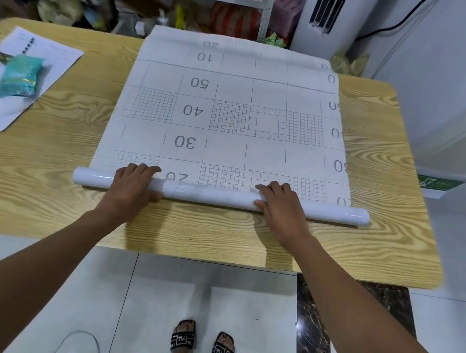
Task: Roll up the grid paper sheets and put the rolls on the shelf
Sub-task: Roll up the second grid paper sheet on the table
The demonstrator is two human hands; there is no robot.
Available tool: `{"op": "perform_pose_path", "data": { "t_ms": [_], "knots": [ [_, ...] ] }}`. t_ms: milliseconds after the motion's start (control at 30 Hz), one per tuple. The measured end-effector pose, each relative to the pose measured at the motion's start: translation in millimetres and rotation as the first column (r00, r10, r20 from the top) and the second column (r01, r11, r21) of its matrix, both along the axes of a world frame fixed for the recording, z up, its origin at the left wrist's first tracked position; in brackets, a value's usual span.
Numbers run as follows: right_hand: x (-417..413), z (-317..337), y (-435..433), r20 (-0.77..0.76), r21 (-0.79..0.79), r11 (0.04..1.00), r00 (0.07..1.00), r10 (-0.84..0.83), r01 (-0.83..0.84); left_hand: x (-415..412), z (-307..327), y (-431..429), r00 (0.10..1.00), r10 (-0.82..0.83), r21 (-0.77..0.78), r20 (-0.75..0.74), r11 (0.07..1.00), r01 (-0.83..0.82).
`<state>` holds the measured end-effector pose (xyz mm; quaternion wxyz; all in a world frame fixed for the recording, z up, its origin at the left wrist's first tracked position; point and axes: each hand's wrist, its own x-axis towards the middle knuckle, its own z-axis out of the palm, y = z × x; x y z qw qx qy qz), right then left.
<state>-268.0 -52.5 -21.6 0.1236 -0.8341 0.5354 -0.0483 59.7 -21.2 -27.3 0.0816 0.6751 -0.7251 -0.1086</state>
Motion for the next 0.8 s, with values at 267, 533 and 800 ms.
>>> {"op": "perform_pose_path", "data": {
  "t_ms": [267, 533, 800],
  "knots": [
    [-4.4, -0.7, 3.0, 0.136, 0.096, 0.993, 0.988, -0.077, 0.065, -0.5, 2.5, -1.5, 0.999, -0.033, 0.019, 0.009, 0.999, 0.033],
    [-5.3, -9.2, 1.2, 0.059, -0.011, 0.999, 0.998, -0.035, 0.035, 1.6, -0.6, -4.8, 0.999, -0.032, 0.014, 0.035, 0.999, 0.032],
    [-10.3, -3.5, -0.5, 0.05, 0.026, 1.0, 0.999, -0.001, -0.001, 2.4, 0.8, -2.4, 0.999, -0.02, 0.139, -0.027, 0.99, 0.023]
  ]
}}
